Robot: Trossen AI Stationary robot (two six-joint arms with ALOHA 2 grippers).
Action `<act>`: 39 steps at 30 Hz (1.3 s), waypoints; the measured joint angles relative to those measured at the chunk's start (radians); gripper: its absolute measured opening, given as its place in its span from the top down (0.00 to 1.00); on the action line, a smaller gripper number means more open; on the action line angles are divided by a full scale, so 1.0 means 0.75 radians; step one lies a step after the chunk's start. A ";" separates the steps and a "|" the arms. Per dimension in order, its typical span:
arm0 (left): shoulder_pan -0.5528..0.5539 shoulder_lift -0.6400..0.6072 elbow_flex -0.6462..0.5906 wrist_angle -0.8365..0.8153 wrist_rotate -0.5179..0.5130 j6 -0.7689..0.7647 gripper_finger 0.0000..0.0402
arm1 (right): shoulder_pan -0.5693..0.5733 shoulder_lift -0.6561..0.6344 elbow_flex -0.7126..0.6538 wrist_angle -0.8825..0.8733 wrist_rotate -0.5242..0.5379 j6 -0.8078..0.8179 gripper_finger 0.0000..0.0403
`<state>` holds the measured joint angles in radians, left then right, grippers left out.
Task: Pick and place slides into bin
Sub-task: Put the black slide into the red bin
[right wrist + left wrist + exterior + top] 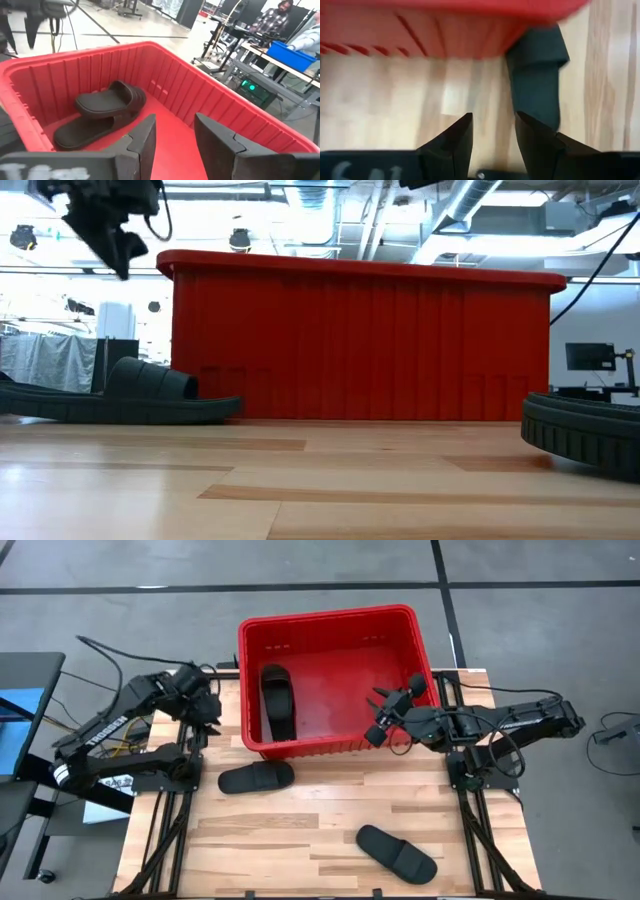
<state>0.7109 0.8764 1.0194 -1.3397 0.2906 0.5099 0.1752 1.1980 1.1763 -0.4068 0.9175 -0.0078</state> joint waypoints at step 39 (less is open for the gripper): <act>-0.182 -0.017 -0.385 -0.020 0.101 -0.005 0.66 | 0.054 -0.075 -0.001 0.071 0.176 -0.165 0.69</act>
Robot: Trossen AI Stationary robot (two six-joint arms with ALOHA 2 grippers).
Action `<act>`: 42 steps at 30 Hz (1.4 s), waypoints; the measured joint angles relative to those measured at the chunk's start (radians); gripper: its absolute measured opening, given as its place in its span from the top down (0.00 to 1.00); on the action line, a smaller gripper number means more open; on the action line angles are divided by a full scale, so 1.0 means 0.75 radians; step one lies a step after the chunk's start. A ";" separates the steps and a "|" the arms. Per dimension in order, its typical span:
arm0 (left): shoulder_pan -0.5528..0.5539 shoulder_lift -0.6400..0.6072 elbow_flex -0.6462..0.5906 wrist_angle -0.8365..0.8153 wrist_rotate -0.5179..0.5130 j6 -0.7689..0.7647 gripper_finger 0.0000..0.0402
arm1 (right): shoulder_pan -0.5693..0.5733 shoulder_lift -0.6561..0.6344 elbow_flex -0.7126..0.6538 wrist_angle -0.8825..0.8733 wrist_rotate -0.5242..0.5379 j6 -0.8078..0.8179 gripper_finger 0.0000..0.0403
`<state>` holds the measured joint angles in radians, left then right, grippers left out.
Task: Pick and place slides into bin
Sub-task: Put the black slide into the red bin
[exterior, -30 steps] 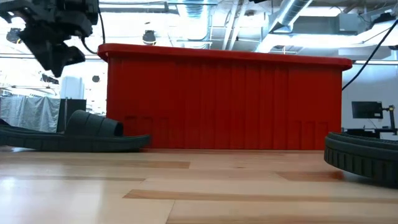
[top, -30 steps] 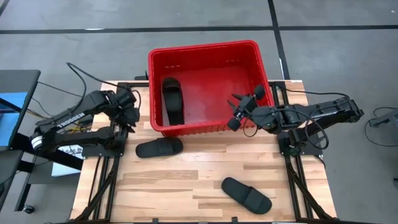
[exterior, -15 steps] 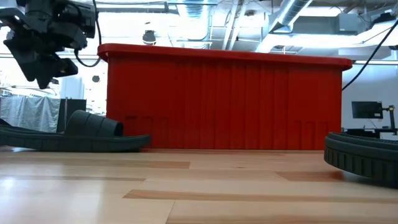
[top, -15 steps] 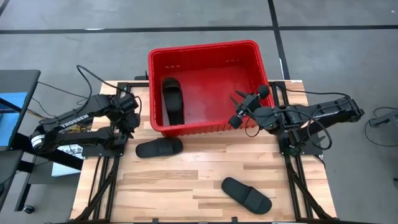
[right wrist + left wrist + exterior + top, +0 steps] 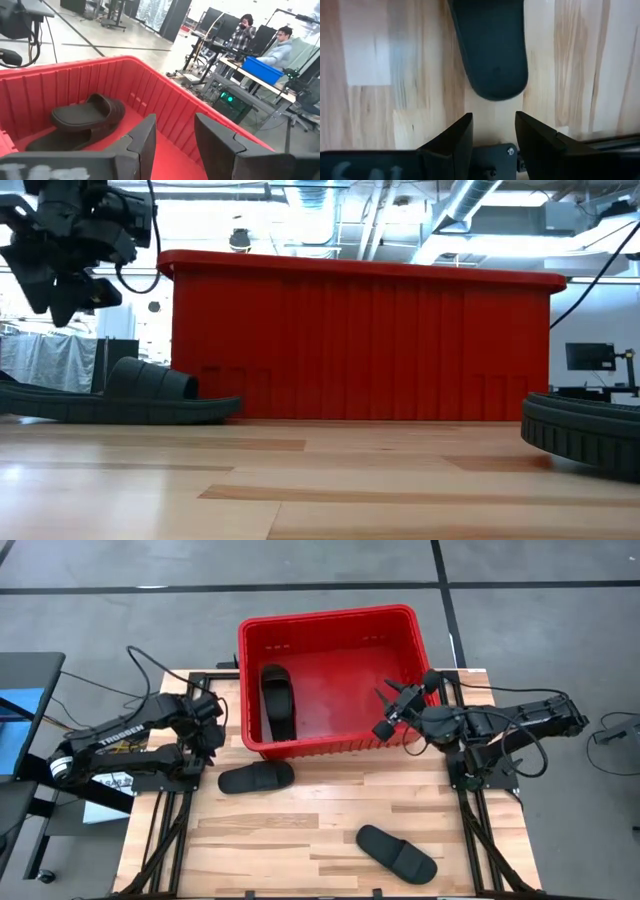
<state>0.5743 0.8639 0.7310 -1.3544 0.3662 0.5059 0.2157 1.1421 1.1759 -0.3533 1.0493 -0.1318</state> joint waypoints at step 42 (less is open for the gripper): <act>-0.131 -0.201 0.171 -0.038 0.037 -1.238 0.66 | -0.009 -0.005 0.001 -0.007 0.000 -0.087 0.69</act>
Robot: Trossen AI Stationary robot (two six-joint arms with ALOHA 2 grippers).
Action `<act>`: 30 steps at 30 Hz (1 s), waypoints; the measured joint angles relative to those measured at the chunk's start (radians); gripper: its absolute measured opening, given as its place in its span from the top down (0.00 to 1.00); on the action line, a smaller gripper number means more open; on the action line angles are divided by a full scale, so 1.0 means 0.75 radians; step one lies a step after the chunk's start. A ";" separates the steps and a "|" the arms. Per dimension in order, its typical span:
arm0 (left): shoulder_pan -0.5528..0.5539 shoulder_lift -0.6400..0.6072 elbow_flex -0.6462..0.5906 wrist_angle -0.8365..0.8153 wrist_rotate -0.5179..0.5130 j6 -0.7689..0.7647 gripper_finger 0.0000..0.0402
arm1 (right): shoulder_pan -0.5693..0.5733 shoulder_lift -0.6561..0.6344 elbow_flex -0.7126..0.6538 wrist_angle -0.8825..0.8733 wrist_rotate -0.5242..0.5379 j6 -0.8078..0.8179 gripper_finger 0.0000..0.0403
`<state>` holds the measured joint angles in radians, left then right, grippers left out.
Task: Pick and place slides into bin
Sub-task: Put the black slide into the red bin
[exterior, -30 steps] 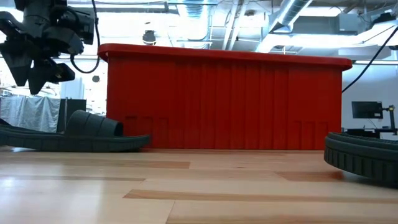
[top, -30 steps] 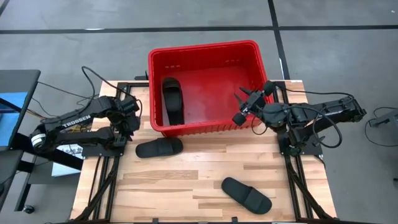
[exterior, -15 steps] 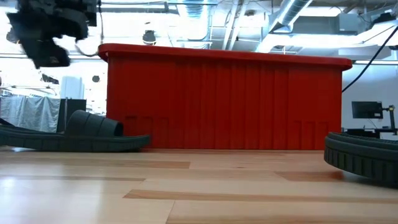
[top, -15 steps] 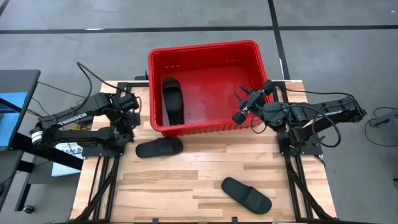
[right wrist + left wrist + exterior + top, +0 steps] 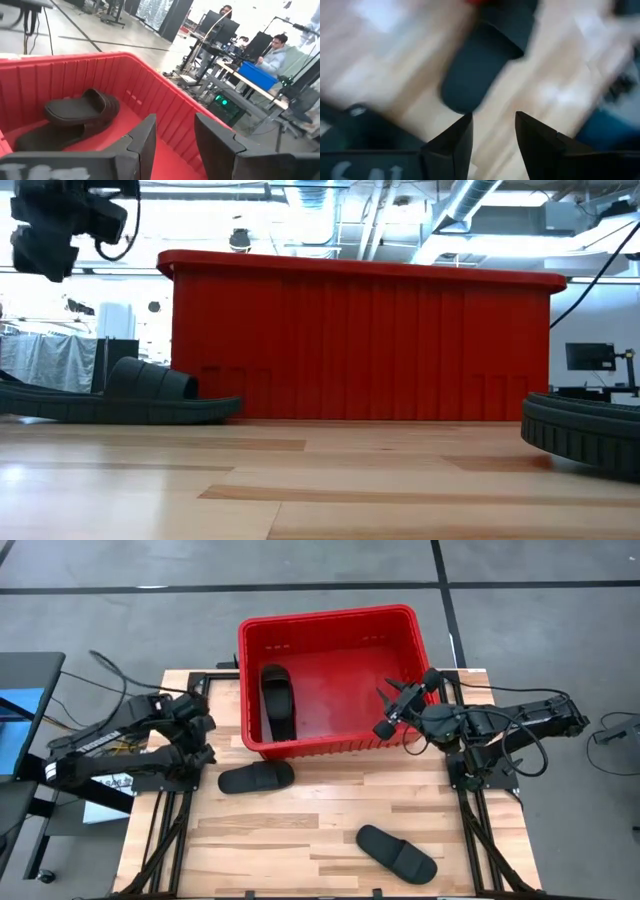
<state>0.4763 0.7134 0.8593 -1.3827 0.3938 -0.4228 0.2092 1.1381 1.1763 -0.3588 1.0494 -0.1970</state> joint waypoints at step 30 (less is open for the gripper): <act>-0.808 -0.065 -0.260 0.538 -0.671 -1.034 0.66 | -0.061 -0.069 0.001 -0.005 0.138 -0.272 0.69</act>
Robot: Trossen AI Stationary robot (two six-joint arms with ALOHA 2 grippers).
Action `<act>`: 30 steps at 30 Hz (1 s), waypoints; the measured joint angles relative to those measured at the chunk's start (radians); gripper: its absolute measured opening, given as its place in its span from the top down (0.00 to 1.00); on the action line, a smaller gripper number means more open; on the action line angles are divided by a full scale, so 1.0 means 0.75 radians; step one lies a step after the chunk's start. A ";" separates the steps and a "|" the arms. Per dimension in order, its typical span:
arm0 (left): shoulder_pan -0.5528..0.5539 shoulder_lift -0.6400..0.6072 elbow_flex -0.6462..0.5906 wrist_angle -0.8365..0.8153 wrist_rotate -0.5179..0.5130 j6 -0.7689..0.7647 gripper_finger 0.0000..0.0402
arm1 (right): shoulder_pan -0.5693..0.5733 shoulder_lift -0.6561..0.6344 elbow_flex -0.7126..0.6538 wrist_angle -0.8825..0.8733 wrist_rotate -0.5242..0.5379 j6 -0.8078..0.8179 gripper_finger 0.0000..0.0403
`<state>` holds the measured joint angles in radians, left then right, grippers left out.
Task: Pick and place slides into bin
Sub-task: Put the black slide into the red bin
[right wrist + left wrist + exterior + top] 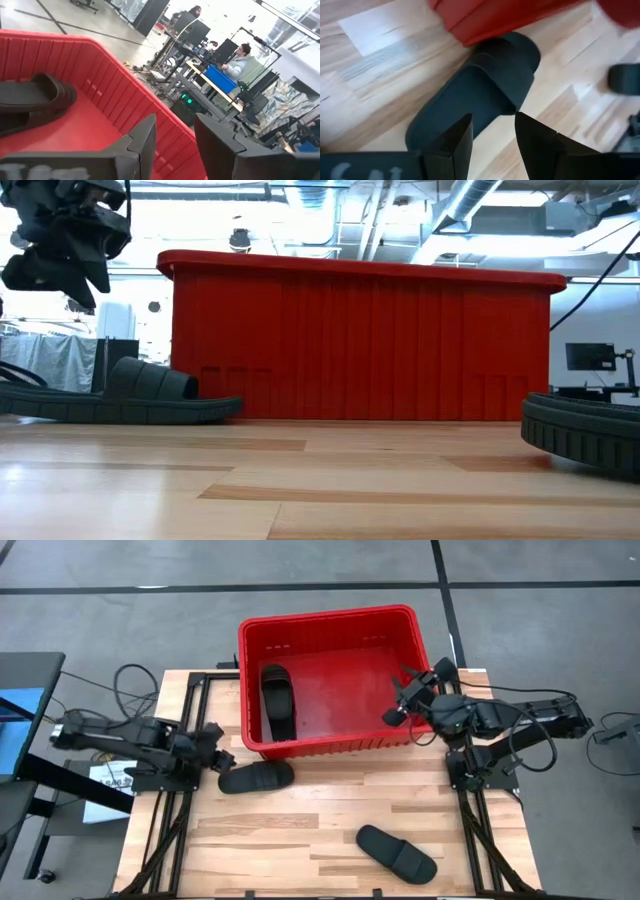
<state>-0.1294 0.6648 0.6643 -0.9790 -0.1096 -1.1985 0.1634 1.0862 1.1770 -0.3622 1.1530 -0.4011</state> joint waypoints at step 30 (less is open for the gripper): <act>-0.262 0.420 -0.001 0.080 -0.061 -0.014 0.66 | 0.141 -0.003 0.000 -0.005 0.005 -0.036 0.69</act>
<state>-0.3261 0.9798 0.6636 -0.9189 -0.1552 -1.2089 0.2693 1.0840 1.1770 -0.3656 1.1568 -0.4278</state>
